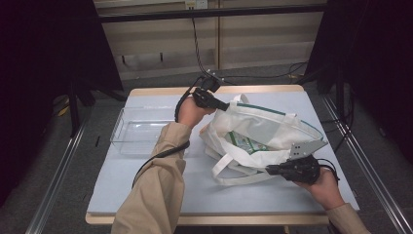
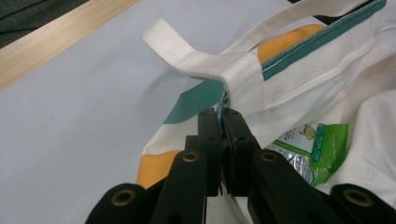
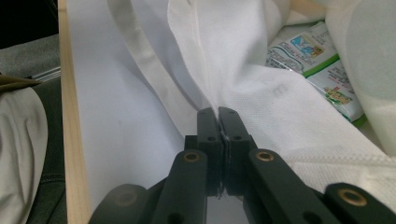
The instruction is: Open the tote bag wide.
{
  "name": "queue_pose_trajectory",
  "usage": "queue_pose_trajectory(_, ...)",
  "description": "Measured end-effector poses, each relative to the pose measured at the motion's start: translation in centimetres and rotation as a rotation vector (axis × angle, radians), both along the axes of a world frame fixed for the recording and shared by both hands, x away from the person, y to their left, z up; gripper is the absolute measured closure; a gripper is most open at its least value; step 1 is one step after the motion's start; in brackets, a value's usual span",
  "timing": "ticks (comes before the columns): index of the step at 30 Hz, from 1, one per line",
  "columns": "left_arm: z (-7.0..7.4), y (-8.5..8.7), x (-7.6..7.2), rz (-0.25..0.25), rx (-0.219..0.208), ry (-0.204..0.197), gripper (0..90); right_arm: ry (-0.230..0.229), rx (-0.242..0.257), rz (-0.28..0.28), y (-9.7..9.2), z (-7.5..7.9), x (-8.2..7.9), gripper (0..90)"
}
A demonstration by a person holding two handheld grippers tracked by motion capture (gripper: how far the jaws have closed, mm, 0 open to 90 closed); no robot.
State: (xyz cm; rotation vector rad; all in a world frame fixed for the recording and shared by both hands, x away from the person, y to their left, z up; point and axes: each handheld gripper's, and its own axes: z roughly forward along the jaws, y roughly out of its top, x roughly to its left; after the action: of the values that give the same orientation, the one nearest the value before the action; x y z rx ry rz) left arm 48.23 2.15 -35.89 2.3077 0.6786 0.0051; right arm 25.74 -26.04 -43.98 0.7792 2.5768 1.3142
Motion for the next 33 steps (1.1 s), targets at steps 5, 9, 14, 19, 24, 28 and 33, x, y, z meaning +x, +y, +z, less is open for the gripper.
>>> queue_pose_trajectory(5,-0.4,0.1,0.2,0.02,-0.012,0.004,87.3,0.013,-0.008,0.014,0.3,-0.5,0.0,88.5)
queue_pose_trajectory(9,-0.5,0.2,0.3,0.017,0.0,0.001,87.4,0.021,-0.008,0.018,0.4,-1.0,0.0,88.4)
queue_pose_trajectory(14,-0.5,0.3,0.1,0.027,-0.013,0.01,87.3,0.023,-0.025,0.03,0.7,-1.2,0.0,88.4)
queue_pose_trajectory(19,-0.6,0.5,-0.1,0.015,-0.025,0.012,86.6,0.014,-0.016,0.022,0.5,-0.8,0.0,88.1)
queue_pose_trajectory(24,-0.4,0.9,-0.6,0.006,-0.041,0.012,81.7,0.01,-0.008,0.001,0.4,-0.5,0.1,87.3)
queue_pose_trajectory(28,-0.2,1.3,-1.0,-0.006,-0.042,0.009,78.5,0.008,-0.007,-0.006,0.4,-0.2,0.1,82.7)
queue_pose_trajectory(33,-0.1,1.6,-1.3,-0.018,-0.04,0.008,75.7,-0.008,0.001,-0.03,0.4,0.7,0.3,68.5)
